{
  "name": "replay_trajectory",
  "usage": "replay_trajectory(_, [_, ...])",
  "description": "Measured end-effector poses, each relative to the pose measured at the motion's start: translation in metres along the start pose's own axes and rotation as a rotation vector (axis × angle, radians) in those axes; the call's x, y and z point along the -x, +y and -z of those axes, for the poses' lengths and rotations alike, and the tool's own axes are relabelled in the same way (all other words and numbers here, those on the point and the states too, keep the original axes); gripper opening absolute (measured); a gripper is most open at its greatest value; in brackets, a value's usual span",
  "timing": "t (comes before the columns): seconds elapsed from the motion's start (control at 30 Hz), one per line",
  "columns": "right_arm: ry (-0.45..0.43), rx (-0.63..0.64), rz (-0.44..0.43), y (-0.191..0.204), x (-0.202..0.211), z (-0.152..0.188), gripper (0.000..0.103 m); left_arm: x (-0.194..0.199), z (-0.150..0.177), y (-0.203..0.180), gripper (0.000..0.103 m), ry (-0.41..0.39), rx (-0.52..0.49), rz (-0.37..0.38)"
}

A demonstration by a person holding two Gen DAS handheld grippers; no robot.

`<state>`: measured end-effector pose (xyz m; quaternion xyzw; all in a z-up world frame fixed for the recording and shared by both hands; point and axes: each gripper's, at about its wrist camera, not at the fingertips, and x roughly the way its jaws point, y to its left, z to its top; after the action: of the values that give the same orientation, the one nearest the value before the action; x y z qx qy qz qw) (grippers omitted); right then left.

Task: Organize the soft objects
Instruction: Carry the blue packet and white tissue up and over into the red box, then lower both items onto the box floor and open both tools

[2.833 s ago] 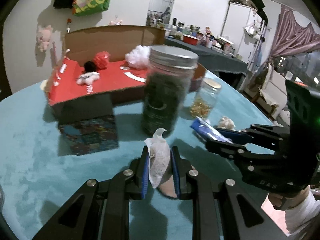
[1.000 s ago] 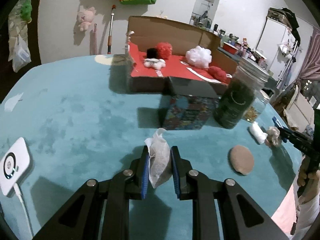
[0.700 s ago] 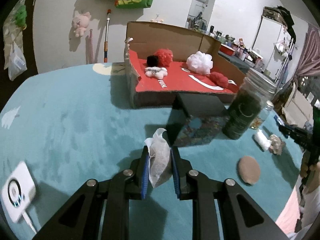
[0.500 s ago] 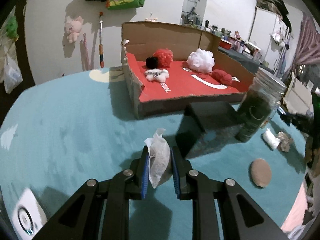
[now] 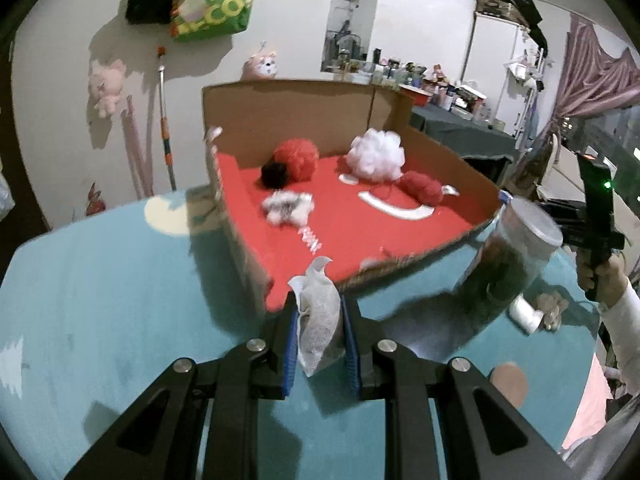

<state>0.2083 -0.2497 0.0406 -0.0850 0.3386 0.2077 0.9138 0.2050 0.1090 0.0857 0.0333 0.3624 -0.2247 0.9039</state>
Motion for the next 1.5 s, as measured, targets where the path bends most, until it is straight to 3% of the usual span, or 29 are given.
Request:
replay_trajectory(0.23, [0.042, 0.036, -0.046, 0.007, -0.029, -0.036, 0.023, -0.029, -0.036, -0.004, 0.021, 0.037, 0.004, 0.025])
replay_trajectory(0.43, [0.142, 0.105, -0.037, 0.017, -0.064, -0.053, 0.023, -0.063, -0.057, -0.007, 0.021, 0.123, 0.032, 0.018])
replay_trajectory(0.83, [0.365, 0.106, -0.080, 0.019, -0.125, -0.065, 0.023, -0.118, -0.058, 0.000, 0.022, 0.298, 0.052, -0.032])
replay_trajectory(1.23, [0.405, 0.069, -0.054, 0.018, -0.135, -0.068, 0.024, -0.130, -0.059, -0.001, 0.022, 0.321, 0.036, -0.050])
replay_trajectory(1.5, [0.432, 0.065, -0.040, 0.018, -0.138, -0.068, 0.025, -0.135, -0.060, -0.002, 0.028, 0.326, 0.033, -0.059])
